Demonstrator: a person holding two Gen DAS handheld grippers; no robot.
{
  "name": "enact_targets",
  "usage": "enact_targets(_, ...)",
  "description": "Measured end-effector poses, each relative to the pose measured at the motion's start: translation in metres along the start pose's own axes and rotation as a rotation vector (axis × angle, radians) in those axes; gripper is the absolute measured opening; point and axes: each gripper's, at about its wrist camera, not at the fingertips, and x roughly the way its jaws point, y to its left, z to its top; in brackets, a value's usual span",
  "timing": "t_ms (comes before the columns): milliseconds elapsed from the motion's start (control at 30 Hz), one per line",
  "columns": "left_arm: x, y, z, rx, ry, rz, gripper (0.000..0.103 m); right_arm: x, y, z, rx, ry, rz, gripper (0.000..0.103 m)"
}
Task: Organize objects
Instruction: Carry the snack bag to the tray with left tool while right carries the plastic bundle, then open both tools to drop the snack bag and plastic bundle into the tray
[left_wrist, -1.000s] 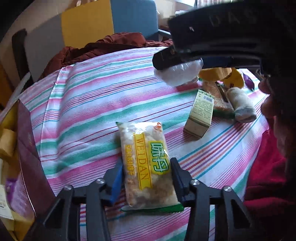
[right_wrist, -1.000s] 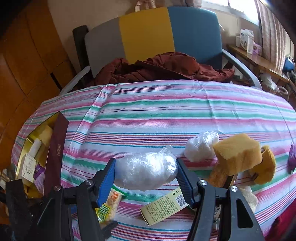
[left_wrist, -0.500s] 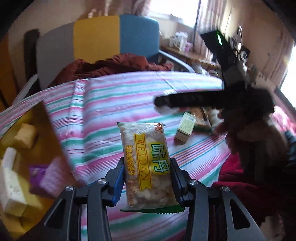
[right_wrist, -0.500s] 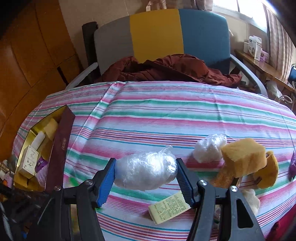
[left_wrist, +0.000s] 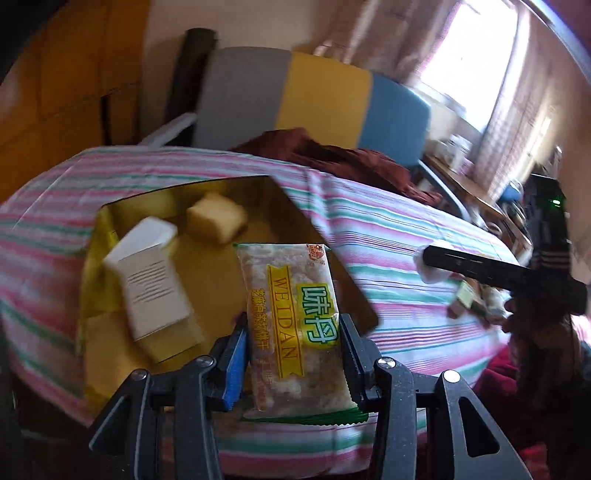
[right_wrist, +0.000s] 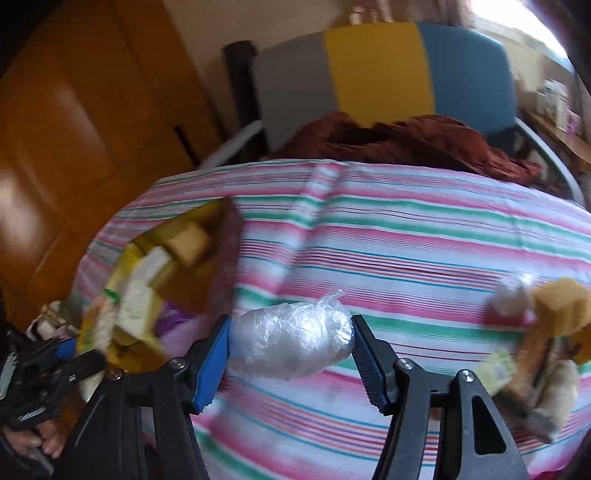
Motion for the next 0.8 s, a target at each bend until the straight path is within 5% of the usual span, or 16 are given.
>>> enact_targets(333, -0.014, 0.052, -0.007, -0.146, -0.02, -0.036, 0.045, 0.036, 0.093, 0.011, -0.151, 0.063, 0.089, 0.064)
enact_targets(800, 0.011, 0.054, 0.006, -0.127, 0.002, -0.078, 0.046, 0.069, 0.124, 0.041, -0.183, 0.09, 0.077, 0.064)
